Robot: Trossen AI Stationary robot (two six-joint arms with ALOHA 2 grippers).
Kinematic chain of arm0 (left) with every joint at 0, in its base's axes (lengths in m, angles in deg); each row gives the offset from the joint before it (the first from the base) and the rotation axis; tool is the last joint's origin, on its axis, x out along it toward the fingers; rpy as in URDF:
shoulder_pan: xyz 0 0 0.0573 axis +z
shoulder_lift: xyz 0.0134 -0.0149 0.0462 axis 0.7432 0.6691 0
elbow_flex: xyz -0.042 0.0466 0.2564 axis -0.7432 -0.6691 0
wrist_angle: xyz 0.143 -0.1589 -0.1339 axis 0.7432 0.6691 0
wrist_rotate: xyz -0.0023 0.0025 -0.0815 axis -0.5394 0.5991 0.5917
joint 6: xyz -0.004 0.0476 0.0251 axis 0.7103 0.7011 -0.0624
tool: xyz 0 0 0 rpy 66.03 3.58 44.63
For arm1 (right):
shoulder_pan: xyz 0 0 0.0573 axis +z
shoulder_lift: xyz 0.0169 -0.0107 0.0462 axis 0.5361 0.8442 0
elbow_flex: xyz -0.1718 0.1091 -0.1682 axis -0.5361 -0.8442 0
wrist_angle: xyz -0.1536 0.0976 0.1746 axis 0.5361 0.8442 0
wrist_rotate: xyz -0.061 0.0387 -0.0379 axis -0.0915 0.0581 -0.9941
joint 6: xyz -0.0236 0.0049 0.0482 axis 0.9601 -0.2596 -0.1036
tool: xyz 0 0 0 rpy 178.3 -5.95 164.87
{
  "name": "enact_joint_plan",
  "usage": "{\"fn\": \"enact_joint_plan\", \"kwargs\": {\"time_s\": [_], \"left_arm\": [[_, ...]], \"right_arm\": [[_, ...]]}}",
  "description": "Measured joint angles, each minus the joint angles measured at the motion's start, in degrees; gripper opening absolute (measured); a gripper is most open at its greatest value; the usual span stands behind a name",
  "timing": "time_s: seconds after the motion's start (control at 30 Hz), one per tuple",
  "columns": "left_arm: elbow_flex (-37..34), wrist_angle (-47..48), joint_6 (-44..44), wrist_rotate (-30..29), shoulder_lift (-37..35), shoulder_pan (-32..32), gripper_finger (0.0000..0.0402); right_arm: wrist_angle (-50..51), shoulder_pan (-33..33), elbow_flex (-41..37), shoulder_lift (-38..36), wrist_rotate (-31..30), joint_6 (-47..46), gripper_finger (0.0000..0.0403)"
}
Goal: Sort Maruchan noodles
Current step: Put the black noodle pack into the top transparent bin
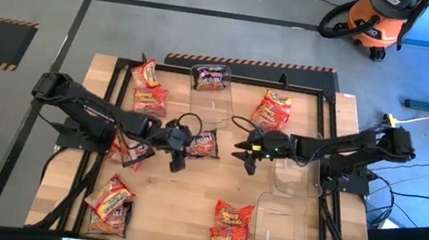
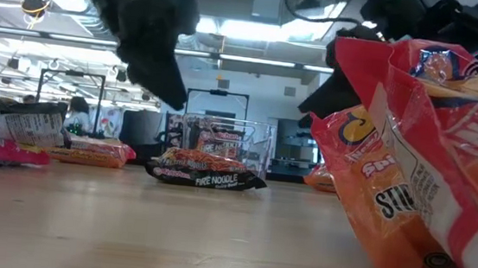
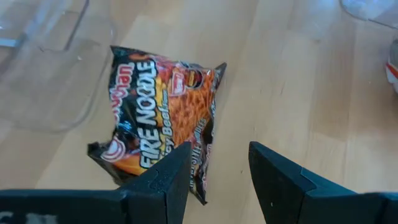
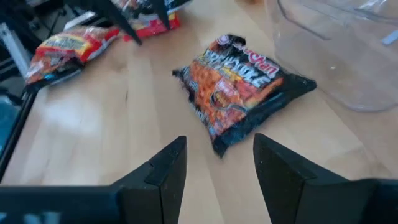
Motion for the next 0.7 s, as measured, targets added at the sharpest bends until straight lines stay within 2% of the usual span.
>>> {"fn": "enact_joint_plan", "kwargs": {"time_s": [0.17, 0.37, 0.53, 0.7], "left_arm": [[-5.1, -8.1, 0.0, 0.0, 0.0, -0.2, 0.0155], [-7.8, -13.9, 0.4, -2.4, 0.1, 0.5, 0.0155], [-8.5, -17.2, 0.1, -5.0, 3.4, 2.4, 0.0155], [-8.6, -19.7, 0.2, -6.1, 8.5, 3.7, 0.0155]], "right_arm": [[0.1, -0.1, 3.3, 4.8, -1.3, -0.9, 0.0170], [0.6, -0.1, 7.8, 10.9, -2.9, -1.3, 0.0231], [0.6, -2.4, 10.0, 13.6, -4.0, -3.1, 0.0270], [0.5, -5.3, 10.3, 16.2, -1.3, -5.7, 0.0276]]}}
